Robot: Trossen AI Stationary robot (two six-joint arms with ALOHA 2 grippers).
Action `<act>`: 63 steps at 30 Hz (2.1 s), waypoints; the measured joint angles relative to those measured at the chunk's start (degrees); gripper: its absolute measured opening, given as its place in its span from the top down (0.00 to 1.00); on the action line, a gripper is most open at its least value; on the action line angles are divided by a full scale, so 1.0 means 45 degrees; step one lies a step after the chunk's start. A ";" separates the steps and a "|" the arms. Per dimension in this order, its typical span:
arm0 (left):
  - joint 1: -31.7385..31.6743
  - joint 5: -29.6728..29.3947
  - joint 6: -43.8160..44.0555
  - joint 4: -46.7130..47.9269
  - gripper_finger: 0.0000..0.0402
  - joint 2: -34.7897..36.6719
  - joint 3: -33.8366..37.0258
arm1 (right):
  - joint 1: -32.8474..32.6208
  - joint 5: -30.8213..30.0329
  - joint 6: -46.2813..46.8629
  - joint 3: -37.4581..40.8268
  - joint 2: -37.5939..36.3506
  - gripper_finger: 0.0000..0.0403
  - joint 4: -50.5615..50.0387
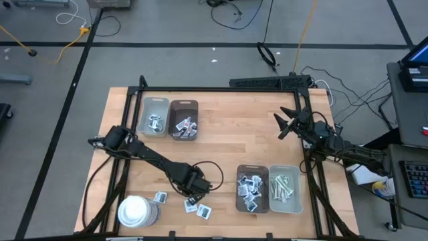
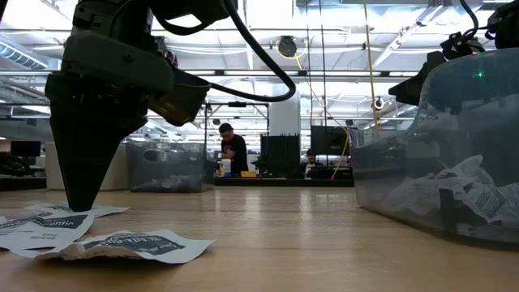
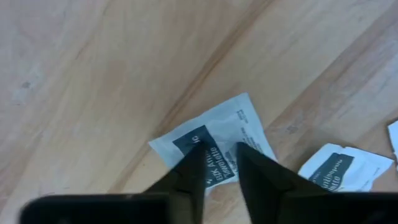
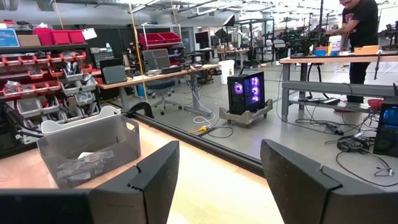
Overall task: Pick & Place First Aid Supplies
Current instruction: Put the white towelette pack into the top gray bin
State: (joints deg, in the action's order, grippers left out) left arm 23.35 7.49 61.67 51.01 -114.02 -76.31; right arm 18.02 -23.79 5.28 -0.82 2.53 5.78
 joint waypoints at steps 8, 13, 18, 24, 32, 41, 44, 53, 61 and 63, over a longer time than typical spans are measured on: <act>0.0002 0.0038 -0.0113 -0.0396 0.97 0.0035 0.0198 | 0.0000 0.0000 0.0000 0.0000 0.0004 0.45 0.0000; -0.0003 0.0063 -0.0347 -0.0413 0.99 0.0035 0.0203 | 0.0000 0.0000 0.0000 -0.0003 0.0004 0.46 0.0000; -0.0308 0.0396 -0.0297 -0.0282 1.00 0.0387 0.0283 | 0.0000 0.0001 -0.0002 -0.0002 0.0002 0.45 0.0000; -0.0790 0.0037 -0.0292 -0.0065 1.00 0.1893 0.0243 | 0.0000 0.0000 -0.0004 0.0000 0.0003 0.45 0.0000; -0.1401 -0.0463 -0.0333 0.1316 1.00 0.3935 0.0247 | 0.0000 0.0000 0.0000 -0.0005 0.0004 0.45 0.0000; -0.2285 -0.0682 -0.0572 0.2967 1.00 0.5191 0.0234 | 0.0000 0.0000 -0.0004 0.0000 0.0004 0.45 0.0000; -0.3193 -0.0964 -0.0758 0.3687 1.00 0.5356 0.0232 | 0.0000 0.0000 -0.0004 0.0000 0.0003 0.45 0.0000; -0.7003 -0.1108 -0.2413 0.5548 1.00 0.6431 0.0226 | 0.0000 0.0001 -0.0003 -0.0001 0.0000 0.45 0.0000; -1.0577 -0.1113 -0.3946 0.6858 1.00 0.7541 0.0232 | 0.0000 0.0005 0.0000 -0.0005 0.0004 0.45 0.0000; -1.1353 -0.1113 -0.4281 0.7079 1.00 0.7789 0.0232 | 0.0000 0.0000 -0.0004 -0.0003 0.0002 0.45 0.0000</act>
State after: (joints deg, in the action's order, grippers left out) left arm -27.74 2.48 42.41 82.87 -78.97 -75.26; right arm 18.02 -23.79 5.26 -0.83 2.53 5.78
